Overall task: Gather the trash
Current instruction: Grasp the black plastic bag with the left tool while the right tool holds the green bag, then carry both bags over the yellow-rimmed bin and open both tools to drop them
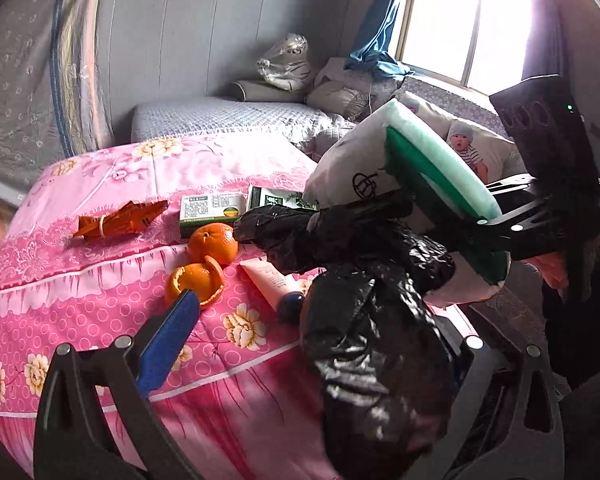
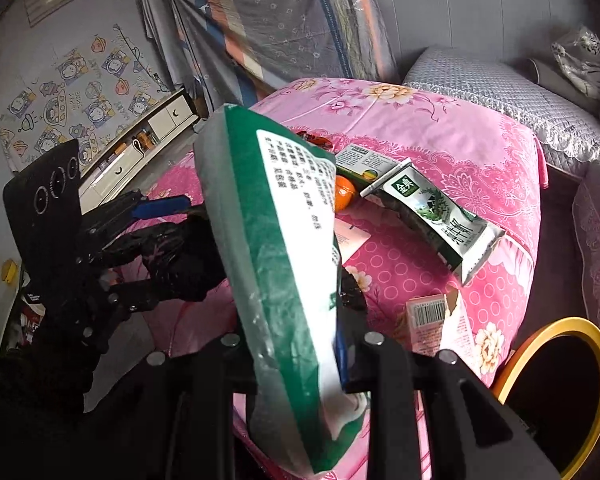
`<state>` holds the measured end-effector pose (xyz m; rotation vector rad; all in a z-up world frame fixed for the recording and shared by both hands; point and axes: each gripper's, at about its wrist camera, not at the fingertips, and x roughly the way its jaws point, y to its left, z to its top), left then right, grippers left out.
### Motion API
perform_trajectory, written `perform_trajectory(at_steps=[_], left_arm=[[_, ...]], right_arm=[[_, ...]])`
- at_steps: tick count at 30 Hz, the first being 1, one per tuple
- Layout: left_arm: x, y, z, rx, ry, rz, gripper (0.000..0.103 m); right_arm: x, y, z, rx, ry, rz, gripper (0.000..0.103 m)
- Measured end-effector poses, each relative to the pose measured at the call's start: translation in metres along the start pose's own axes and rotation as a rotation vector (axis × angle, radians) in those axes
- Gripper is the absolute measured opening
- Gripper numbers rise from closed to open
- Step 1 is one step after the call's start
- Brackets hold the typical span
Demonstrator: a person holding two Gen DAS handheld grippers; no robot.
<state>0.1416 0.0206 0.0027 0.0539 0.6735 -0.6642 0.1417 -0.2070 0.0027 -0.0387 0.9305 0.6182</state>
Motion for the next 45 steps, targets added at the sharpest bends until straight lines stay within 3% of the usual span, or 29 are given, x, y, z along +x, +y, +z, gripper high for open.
perform_trajectory(at_steps=[2, 4, 6, 7, 8, 11, 18, 23, 35, 45], left_arm=[[0.002, 0.002, 0.001, -0.012, -0.011, 0.005, 0.091], [-0.001, 0.003, 0.003, -0.019, -0.031, -0.025, 0.066], [-0.002, 0.004, 0.005, -0.027, -0.052, -0.041, 0.058], [-0.001, 0.005, 0.006, -0.03, -0.06, -0.039, 0.04], [0.001, 0.005, 0.006, -0.034, -0.058, -0.055, 0.015], [0.008, 0.007, 0.007, -0.048, -0.079, -0.039, 0.004], [-0.01, 0.036, 0.007, -0.165, -0.172, -0.034, 0.001], [-0.03, 0.046, 0.013, -0.181, -0.213, 0.002, 0.001], [-0.039, 0.009, 0.055, -0.07, -0.27, 0.081, 0.001], [0.007, -0.06, 0.105, 0.071, -0.25, 0.018, 0.002]], right_arm=[[0.002, 0.0, -0.002, -0.006, 0.012, -0.003, 0.023], [0.003, 0.0, -0.004, -0.009, 0.018, -0.011, 0.023], [0.004, 0.0, -0.006, -0.005, 0.024, -0.012, 0.023], [0.004, 0.0, -0.007, -0.007, 0.026, -0.01, 0.023], [0.004, 0.0, -0.008, -0.008, 0.026, -0.013, 0.023], [0.004, -0.005, -0.009, 0.007, 0.021, 0.0, 0.023], [-0.005, -0.019, -0.014, 0.063, 0.001, 0.006, 0.022], [-0.026, -0.03, -0.016, 0.108, -0.065, 0.013, 0.023], [-0.097, -0.084, -0.043, 0.269, -0.26, -0.094, 0.023], [-0.162, -0.132, -0.087, 0.42, -0.406, -0.26, 0.023]])
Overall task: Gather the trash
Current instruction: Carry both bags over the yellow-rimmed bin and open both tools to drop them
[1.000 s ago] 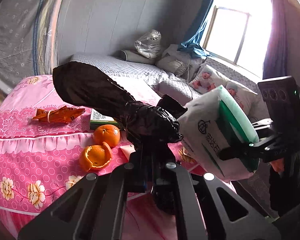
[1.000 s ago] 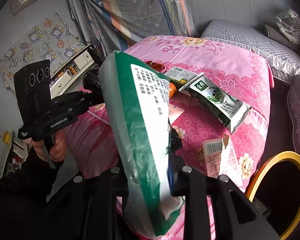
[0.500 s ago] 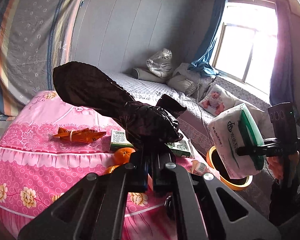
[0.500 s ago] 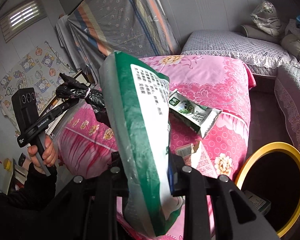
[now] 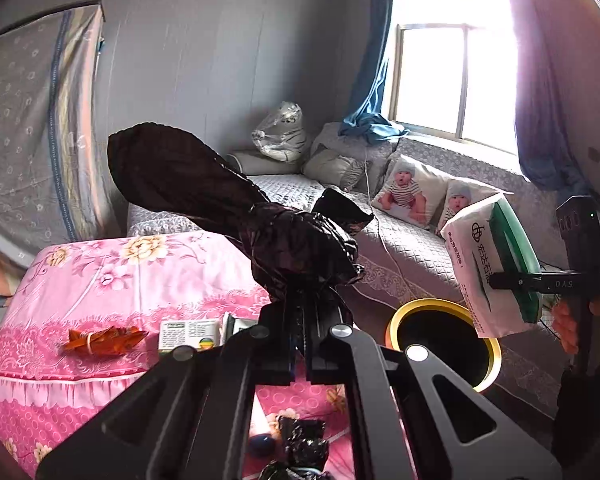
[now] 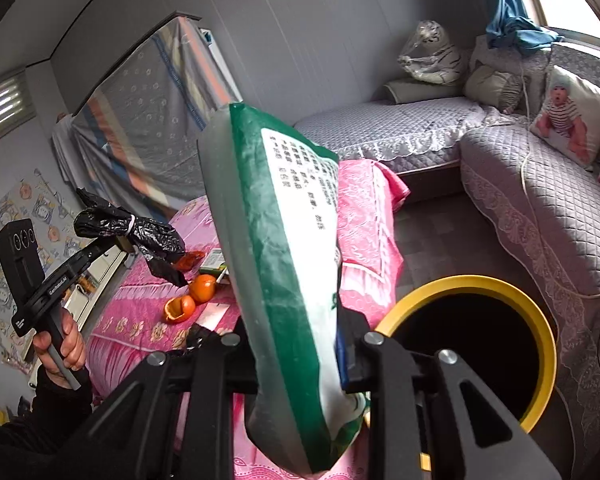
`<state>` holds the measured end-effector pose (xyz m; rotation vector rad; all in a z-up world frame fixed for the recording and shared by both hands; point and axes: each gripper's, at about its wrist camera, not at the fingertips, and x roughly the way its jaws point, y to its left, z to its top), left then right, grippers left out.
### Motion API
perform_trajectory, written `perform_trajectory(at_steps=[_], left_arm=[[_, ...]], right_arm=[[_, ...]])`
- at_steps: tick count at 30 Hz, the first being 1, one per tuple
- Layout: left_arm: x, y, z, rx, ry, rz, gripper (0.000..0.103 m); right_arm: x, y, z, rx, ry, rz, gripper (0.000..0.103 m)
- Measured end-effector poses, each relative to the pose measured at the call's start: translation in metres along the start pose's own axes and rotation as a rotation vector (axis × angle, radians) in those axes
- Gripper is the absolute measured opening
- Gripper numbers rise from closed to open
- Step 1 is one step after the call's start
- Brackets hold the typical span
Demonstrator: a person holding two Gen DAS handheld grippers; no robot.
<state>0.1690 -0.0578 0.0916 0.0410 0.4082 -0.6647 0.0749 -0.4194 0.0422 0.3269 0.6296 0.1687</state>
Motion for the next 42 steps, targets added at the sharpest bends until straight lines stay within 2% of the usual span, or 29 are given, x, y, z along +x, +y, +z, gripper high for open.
perform_trajectory(at_steps=[5, 10, 16, 19, 27, 35, 42], left_arm=[[0.032, -0.043, 0.012, 0.055, 0.014, -0.087, 0.002], [0.067, -0.08, 0.02, 0.084, 0.043, -0.168, 0.002], [0.106, -0.118, 0.02, 0.123, 0.08, -0.212, 0.002], [0.127, -0.13, 0.013, 0.112, 0.124, -0.239, 0.002], [0.173, -0.162, -0.012, 0.126, 0.22, -0.271, 0.002], [0.213, -0.186, -0.039, 0.135, 0.309, -0.255, 0.002], [0.232, -0.194, -0.052, 0.118, 0.359, -0.259, 0.002]], right_arm=[[-0.018, -0.034, -0.004, 0.064, -0.05, -0.088, 0.023], [-0.025, -0.063, -0.015, 0.118, -0.056, -0.145, 0.023], [-0.021, -0.093, -0.028, 0.183, -0.046, -0.192, 0.023], [-0.015, -0.109, -0.037, 0.218, -0.027, -0.192, 0.023], [0.011, -0.143, -0.057, 0.309, 0.037, -0.208, 0.023], [0.037, -0.173, -0.078, 0.4, 0.107, -0.198, 0.023], [0.041, -0.181, -0.084, 0.423, 0.113, -0.215, 0.023]])
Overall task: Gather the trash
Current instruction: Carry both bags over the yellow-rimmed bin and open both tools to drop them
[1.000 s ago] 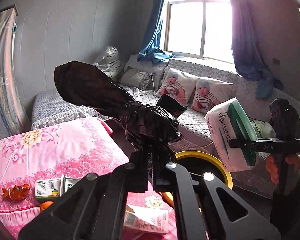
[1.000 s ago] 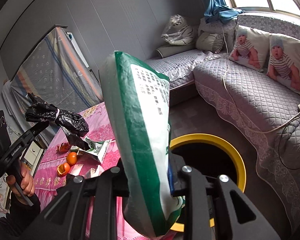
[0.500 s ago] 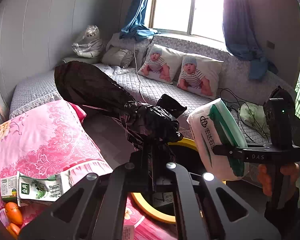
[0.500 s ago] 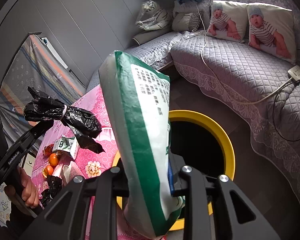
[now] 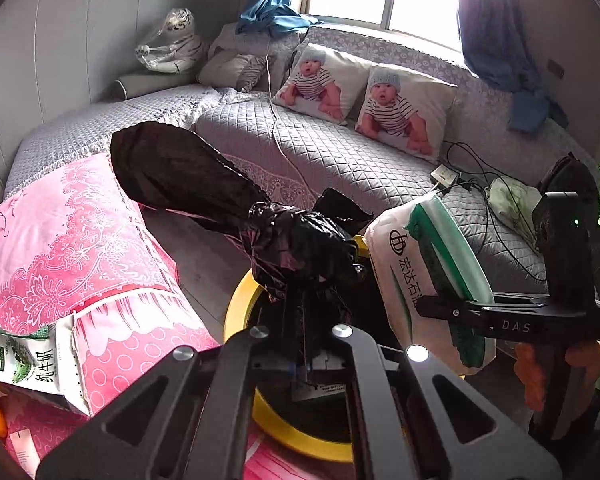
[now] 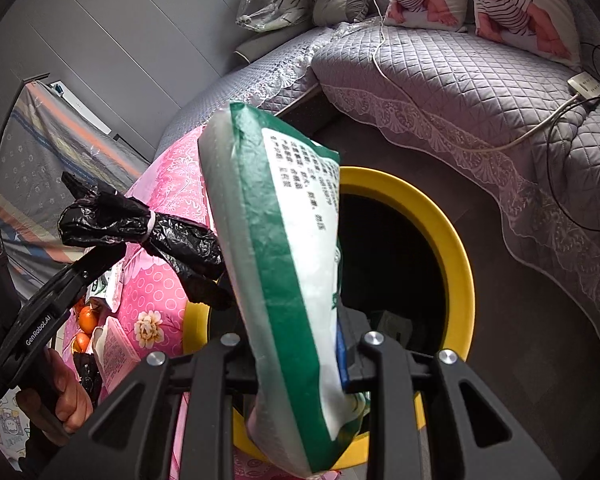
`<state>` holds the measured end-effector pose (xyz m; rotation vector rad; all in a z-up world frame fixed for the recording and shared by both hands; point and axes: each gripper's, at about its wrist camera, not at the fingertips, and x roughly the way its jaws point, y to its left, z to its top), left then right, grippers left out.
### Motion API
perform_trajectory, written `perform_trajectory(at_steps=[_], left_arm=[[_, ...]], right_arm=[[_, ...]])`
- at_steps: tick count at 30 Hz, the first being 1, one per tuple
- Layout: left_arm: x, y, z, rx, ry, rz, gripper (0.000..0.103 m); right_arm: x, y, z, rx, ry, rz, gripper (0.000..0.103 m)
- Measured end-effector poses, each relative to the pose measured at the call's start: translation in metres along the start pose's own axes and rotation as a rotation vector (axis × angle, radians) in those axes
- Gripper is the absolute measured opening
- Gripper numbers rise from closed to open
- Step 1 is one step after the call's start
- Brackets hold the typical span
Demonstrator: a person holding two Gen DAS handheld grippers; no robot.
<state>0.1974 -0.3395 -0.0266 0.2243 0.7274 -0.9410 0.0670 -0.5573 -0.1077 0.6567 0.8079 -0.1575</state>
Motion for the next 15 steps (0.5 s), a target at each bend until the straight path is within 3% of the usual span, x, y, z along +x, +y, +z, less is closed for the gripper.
perform_trajectory(at_steps=[5, 8, 9, 10, 12, 15], left_arm=[[0.003, 0.0, 0.001, -0.016, 0.0, 0.003, 0.003], [0.003, 0.001, 0.001, -0.029, 0.002, 0.011, 0.008], [0.002, 0.003, 0.0, -0.039, 0.002, 0.017, 0.015], [0.002, 0.005, 0.0, -0.054, 0.001, 0.026, 0.044], [-0.006, 0.01, -0.001, -0.088, -0.04, 0.041, 0.089], [-0.013, 0.012, 0.0, -0.096, -0.057, 0.046, 0.089]], right_arm=[[-0.004, -0.005, 0.002, 0.017, -0.021, -0.02, 0.025], [-0.011, -0.012, 0.005, 0.059, -0.049, -0.034, 0.053], [-0.015, -0.014, 0.005, 0.067, -0.063, -0.039, 0.055], [-0.018, -0.015, 0.006, 0.074, -0.072, -0.041, 0.055], [-0.026, -0.019, 0.006, 0.095, -0.09, -0.037, 0.056], [-0.037, -0.025, 0.006, 0.115, -0.117, -0.037, 0.056]])
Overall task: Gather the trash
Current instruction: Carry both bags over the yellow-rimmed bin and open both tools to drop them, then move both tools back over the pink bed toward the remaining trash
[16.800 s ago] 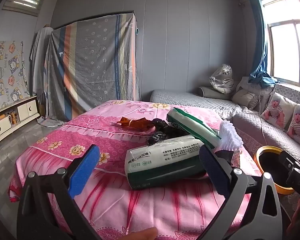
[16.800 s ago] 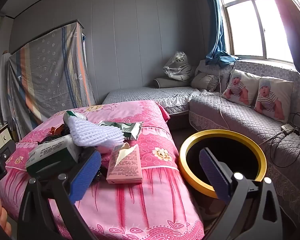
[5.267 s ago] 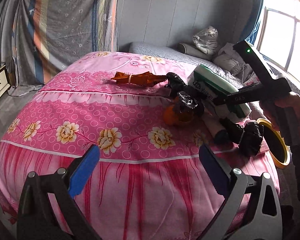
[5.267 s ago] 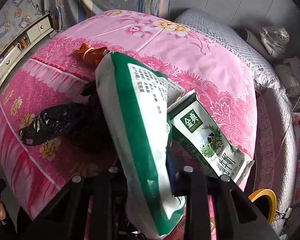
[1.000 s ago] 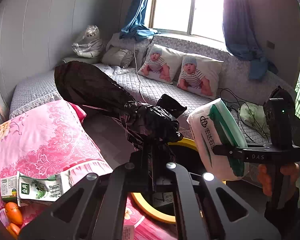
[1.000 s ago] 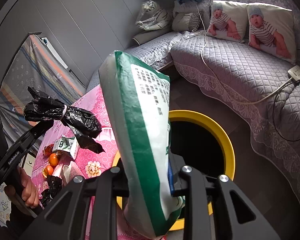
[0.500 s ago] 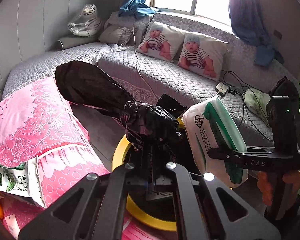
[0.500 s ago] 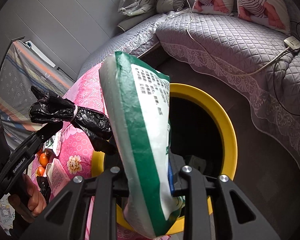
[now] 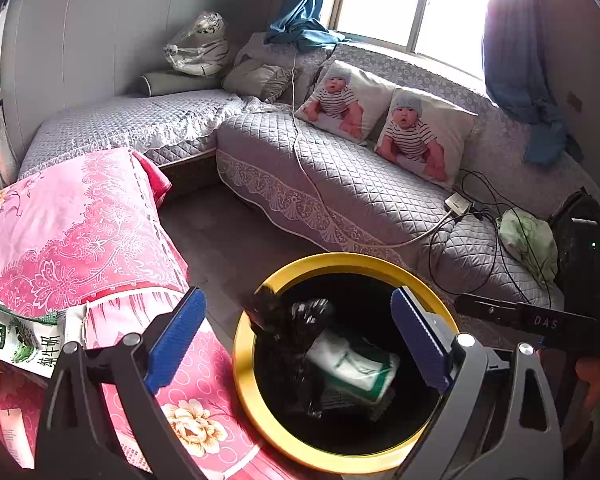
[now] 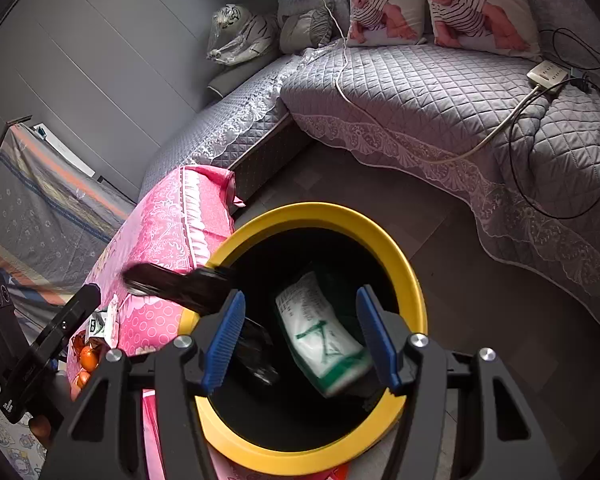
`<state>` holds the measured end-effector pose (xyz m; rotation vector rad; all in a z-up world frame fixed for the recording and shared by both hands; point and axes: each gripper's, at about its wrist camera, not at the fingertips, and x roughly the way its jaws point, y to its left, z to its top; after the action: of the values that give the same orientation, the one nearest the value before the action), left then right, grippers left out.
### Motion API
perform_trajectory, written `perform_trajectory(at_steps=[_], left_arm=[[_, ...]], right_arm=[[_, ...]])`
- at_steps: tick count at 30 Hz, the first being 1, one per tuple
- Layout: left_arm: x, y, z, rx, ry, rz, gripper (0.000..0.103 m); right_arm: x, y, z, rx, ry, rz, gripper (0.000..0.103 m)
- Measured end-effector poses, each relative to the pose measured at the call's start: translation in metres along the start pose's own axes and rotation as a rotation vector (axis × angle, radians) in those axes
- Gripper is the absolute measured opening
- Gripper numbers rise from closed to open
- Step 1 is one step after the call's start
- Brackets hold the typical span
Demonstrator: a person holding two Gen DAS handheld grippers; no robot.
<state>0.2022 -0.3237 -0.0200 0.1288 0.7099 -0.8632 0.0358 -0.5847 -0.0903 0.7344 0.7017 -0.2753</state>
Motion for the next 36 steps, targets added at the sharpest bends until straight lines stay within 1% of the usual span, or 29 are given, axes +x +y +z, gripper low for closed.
perform_trajectory(at_steps=[4, 8, 9, 13, 16, 19, 22, 24, 27, 30, 33, 36], left_arm=[[-0.011, 0.005, 0.0, -0.033, -0.018, 0.002, 0.091], [-0.032, 0.01, 0.0, -0.062, -0.06, 0.01, 0.093], [-0.038, 0.012, 0.0, -0.071, -0.067, 0.002, 0.093], [-0.067, 0.02, 0.001, -0.086, -0.105, -0.003, 0.094], [-0.093, 0.031, -0.002, -0.1, -0.133, -0.017, 0.094], [-0.122, 0.051, -0.012, -0.104, -0.162, 0.004, 0.094], [-0.153, 0.082, -0.033, -0.134, -0.183, 0.037, 0.094], [-0.173, 0.107, -0.053, -0.157, -0.185, 0.082, 0.094], [-0.203, 0.145, -0.087, -0.205, -0.173, 0.165, 0.094], [-0.237, 0.184, -0.123, -0.296, -0.186, 0.225, 0.094], [-0.264, 0.214, -0.157, -0.401, -0.208, 0.245, 0.095], [-0.281, 0.231, -0.183, -0.468, -0.23, 0.259, 0.095]], right_arm=[[-0.014, -0.004, -0.001, 0.013, -0.035, -0.002, 0.056], [-0.021, -0.002, -0.002, 0.006, -0.047, -0.004, 0.056], [-0.022, 0.0, -0.002, 0.001, -0.048, -0.003, 0.056], [-0.022, 0.011, -0.006, -0.02, -0.048, 0.006, 0.056], [-0.017, 0.025, -0.01, -0.054, -0.029, 0.027, 0.056], [-0.011, 0.046, -0.016, -0.116, -0.004, 0.043, 0.056], [-0.004, 0.074, -0.026, -0.209, 0.025, 0.059, 0.056], [0.001, 0.097, -0.033, -0.295, 0.04, 0.067, 0.056], [0.013, 0.139, -0.047, -0.469, 0.069, 0.058, 0.056], [0.026, 0.189, -0.067, -0.661, 0.099, 0.077, 0.056], [0.039, 0.239, -0.085, -0.821, 0.123, 0.102, 0.055], [0.057, 0.288, -0.093, -0.945, 0.165, 0.142, 0.055]])
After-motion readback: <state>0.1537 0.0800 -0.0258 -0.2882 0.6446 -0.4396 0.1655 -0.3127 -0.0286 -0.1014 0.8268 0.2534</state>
